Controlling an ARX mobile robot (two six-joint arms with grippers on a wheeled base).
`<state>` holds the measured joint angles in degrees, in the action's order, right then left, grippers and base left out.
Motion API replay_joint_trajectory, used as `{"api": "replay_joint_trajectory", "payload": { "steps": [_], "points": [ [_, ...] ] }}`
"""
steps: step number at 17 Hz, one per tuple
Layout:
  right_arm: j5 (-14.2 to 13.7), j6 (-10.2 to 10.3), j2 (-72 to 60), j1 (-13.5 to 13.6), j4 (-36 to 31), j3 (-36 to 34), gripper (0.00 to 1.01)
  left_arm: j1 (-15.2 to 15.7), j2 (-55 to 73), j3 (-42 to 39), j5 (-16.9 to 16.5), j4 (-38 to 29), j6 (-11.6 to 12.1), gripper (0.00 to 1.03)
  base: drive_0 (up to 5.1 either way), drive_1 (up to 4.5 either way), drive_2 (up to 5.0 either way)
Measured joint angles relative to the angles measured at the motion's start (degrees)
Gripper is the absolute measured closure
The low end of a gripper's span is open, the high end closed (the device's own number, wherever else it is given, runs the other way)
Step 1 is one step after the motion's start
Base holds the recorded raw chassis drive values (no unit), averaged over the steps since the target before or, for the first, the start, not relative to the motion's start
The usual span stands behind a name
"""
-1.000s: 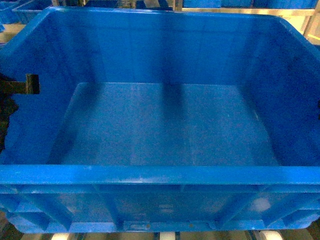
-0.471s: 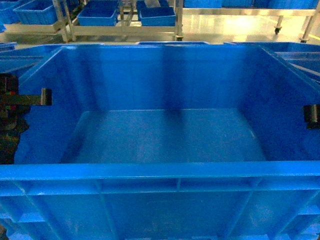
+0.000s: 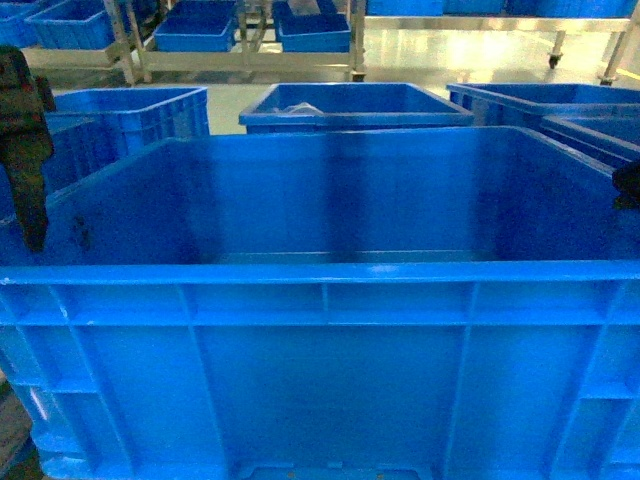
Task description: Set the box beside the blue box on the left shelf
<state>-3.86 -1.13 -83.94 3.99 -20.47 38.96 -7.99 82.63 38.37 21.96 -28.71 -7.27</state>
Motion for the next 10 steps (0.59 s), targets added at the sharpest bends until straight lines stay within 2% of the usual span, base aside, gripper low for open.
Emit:
{"api": "replay_joint_trajectory", "payload": {
  "steps": [1,2,3,6,7,8,9,10],
  "points": [
    [-0.22,0.02,0.46,0.0,-0.11,0.0,0.01,0.02,-0.59,0.0,0.31,-0.59,0.02,0.08,0.0,0.0,0.0],
    [-0.22,0.02,0.48,0.0,-0.11,0.0,0.03,0.0,-0.83,-0.02,0.33,-0.55,0.17,0.03,0.0,0.0,0.0],
    [-0.22,0.02,0.48,0.0,0.0,-0.04,0.03,-0.04,-0.81,-0.15,0.31,-0.44,0.15,0.06,0.0,0.0,0.0],
    [-0.22,0.0,0.48,0.0,0.04,-0.04,0.03,-0.04,-0.81,-0.31,0.31,-0.33,0.17,0.05,0.0,0.0,0.0],
    [0.42,0.26,-1.2,-0.35,-15.82,-4.2,0.12,0.72,-0.17,-1.88,-2.73,-6.95,1.44,0.09,0.0,0.0,0.0],
    [0.72,0.28,-1.16,-0.66,-24.55,-8.44,0.21,1.79,-0.31,-5.09,-9.03,-14.88,3.21,0.18,0.0,0.0,0.0],
    [0.85,0.28,-0.07,-0.79,-30.58,-13.09,0.31,2.4,-1.42,-9.29,-13.53,-20.2,4.57,0.27,0.0,0.0,0.0],
    [1.62,0.31,1.95,-1.75,-35.58,-16.94,0.42,2.97,-3.5,-13.53,-16.04,-23.85,5.14,0.38,0.0,0.0,0.0]
  ]
}}
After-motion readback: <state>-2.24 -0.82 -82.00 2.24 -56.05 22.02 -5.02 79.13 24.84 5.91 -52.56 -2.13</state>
